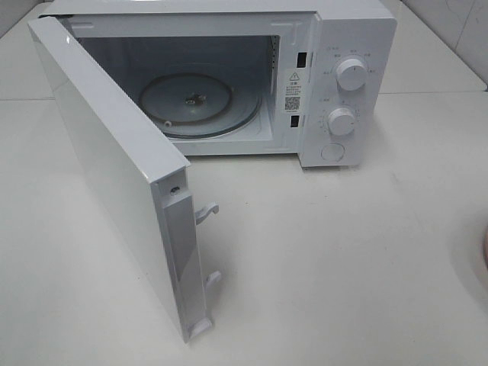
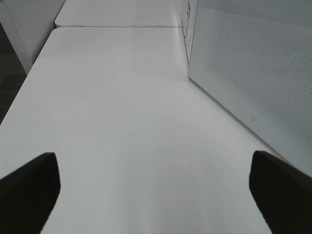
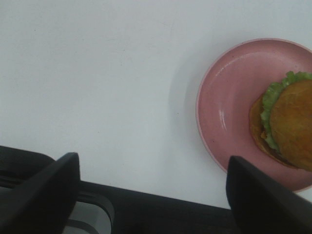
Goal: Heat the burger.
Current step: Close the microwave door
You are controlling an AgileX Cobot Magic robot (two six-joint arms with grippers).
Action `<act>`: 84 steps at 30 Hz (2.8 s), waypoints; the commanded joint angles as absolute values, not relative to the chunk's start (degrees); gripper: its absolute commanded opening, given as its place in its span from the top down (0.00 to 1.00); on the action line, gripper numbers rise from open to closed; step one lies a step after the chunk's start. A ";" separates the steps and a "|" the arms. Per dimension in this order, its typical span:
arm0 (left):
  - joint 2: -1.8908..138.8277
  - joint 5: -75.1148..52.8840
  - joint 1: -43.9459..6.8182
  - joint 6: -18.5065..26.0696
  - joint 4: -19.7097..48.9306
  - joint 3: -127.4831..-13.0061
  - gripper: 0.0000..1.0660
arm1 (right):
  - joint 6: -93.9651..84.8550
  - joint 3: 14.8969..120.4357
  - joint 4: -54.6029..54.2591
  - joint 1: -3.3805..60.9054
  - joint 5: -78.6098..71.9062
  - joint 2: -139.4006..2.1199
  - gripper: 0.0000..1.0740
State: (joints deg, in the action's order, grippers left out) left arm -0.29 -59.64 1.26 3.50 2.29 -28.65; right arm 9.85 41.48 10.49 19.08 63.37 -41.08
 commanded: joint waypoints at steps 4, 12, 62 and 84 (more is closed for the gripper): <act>-1.49 -59.47 1.38 3.50 2.46 -28.53 0.08 | 9.51 41.71 9.05 19.14 65.26 -33.58 0.29; -1.49 -59.47 1.38 3.50 2.46 -28.53 0.08 | 9.51 38.85 7.39 19.14 66.58 -23.61 0.29; -1.38 -59.47 1.38 3.50 2.46 -28.53 0.08 | 9.45 28.71 7.10 6.30 57.81 1.78 0.30; -1.38 -59.47 1.38 3.50 2.46 -28.53 0.08 | 9.45 28.71 7.10 6.30 57.81 1.78 0.30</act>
State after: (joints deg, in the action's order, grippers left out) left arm -0.29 -59.64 1.26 3.50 2.29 -28.65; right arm 9.85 28.82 7.39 6.65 58.33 0.29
